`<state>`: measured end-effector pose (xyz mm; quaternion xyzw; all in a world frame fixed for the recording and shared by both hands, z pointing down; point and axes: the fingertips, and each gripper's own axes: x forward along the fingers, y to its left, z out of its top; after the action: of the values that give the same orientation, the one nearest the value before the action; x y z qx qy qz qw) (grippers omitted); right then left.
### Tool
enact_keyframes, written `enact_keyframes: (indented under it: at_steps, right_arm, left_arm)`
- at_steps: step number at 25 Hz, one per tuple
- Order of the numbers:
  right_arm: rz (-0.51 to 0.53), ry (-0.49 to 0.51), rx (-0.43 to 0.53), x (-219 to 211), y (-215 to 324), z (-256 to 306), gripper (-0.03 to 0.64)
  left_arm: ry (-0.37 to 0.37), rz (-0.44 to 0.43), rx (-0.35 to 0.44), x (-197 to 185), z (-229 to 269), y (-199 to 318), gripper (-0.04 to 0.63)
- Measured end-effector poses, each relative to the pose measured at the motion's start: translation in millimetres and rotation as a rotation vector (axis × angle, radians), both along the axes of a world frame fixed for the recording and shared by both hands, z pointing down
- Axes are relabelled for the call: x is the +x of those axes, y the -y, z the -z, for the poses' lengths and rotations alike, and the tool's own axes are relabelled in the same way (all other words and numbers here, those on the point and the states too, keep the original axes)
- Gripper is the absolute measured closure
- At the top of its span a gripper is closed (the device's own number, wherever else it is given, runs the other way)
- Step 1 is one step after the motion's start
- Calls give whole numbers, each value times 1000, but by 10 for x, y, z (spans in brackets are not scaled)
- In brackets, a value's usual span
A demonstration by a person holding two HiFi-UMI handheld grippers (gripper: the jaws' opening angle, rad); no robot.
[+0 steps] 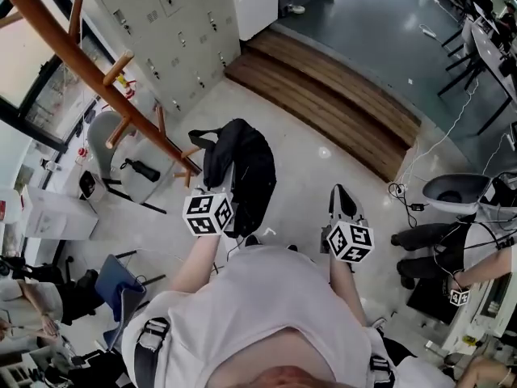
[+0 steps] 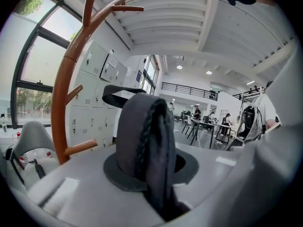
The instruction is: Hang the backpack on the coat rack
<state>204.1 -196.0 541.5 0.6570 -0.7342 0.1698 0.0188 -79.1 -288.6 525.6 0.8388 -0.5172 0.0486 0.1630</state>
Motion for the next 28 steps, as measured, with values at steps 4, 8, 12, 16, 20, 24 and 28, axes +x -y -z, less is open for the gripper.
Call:
enact_keyframes:
  at_steps: [4, 8, 12, 16, 20, 24, 28]
  right_arm:
    - [8, 2, -12, 7, 7, -50, 609]
    - [20, 10, -22, -11, 11, -81, 609]
    - [41, 11, -29, -65, 30, -99, 609]
    - [58, 12, -37, -124, 45, -121, 609]
    - [68, 12, -43, -159, 45, -148, 609]
    - [75, 16, -44, -173, 27, -145, 609]
    - [78, 19, -49, -192, 37, -154, 607]
  left_arm:
    - [0, 43, -28, -148, -149, 64, 520]
    - [12, 73, -64, -230, -298, 113, 520]
    - [10, 98, -105, -304, -478, 161, 520]
    - [33, 110, -139, -378, -693, 190, 520]
    - [48, 120, -173, -416, -890, 208, 520]
    - [34, 146, -210, -454, -1060, 196, 520]
    - [36, 171, -248, -529, -1219, 206, 520]
